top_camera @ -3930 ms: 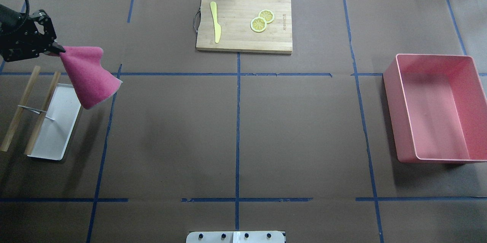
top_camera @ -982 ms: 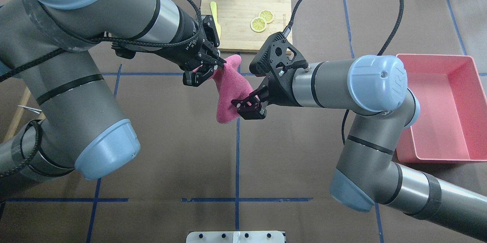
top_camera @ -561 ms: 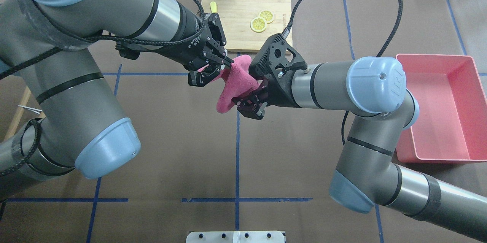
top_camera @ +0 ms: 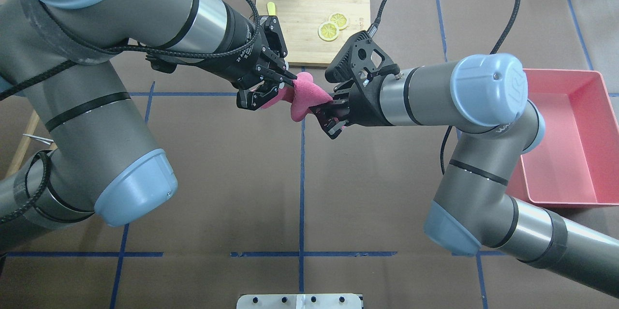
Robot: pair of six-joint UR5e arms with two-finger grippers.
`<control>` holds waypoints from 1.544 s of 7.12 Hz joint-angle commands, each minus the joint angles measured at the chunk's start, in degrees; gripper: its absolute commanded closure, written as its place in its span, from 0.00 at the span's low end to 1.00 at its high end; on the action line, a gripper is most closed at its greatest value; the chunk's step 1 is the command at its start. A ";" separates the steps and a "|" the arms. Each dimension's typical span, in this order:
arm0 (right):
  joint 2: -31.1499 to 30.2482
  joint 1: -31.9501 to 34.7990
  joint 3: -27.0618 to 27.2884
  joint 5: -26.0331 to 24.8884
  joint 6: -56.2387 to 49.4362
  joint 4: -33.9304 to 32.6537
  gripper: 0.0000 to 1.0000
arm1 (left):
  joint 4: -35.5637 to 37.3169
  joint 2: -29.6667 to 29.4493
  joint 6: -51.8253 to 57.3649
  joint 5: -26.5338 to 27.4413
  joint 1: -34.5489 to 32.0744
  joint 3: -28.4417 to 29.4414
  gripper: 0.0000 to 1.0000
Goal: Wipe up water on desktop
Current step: 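Grasp the cloth with the right gripper and release it from the left gripper, then move the cloth toward the pink bin with the right gripper while the left arm retracts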
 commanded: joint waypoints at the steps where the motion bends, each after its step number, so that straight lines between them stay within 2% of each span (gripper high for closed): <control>1: 0.09 2.98 0.01 4.03 0.06 -2.59 1.00 | -1.37 2.24 8.36 -1.60 -0.57 0.00 0.00; 2: 0.09 3.78 0.01 5.53 0.06 -4.26 1.00 | -1.55 3.99 12.30 -3.43 -2.14 -0.08 0.00; 5: 0.35 4.49 0.27 5.81 0.32 -14.52 1.00 | -1.12 11.54 29.05 -7.56 -5.31 -0.78 0.00; 6: 0.53 4.49 0.28 6.07 11.46 -16.91 1.00 | 0.28 14.27 36.43 -7.75 -6.71 -2.53 0.00; 7: 0.62 5.01 0.28 7.03 21.06 -19.98 1.00 | 3.51 17.95 48.77 -7.93 -8.90 -4.89 0.00; 8: 0.53 5.36 0.36 6.95 21.15 -23.75 1.00 | 5.46 23.29 59.86 -7.84 -8.92 -8.31 0.00; 10: 1.58 6.42 1.93 7.21 21.33 -33.57 1.00 | 10.55 31.83 87.33 -7.40 -13.47 -11.58 0.00; 11: 1.32 7.21 2.55 7.39 21.24 -35.81 1.00 | 11.36 37.79 102.19 -7.57 -16.80 -12.38 0.00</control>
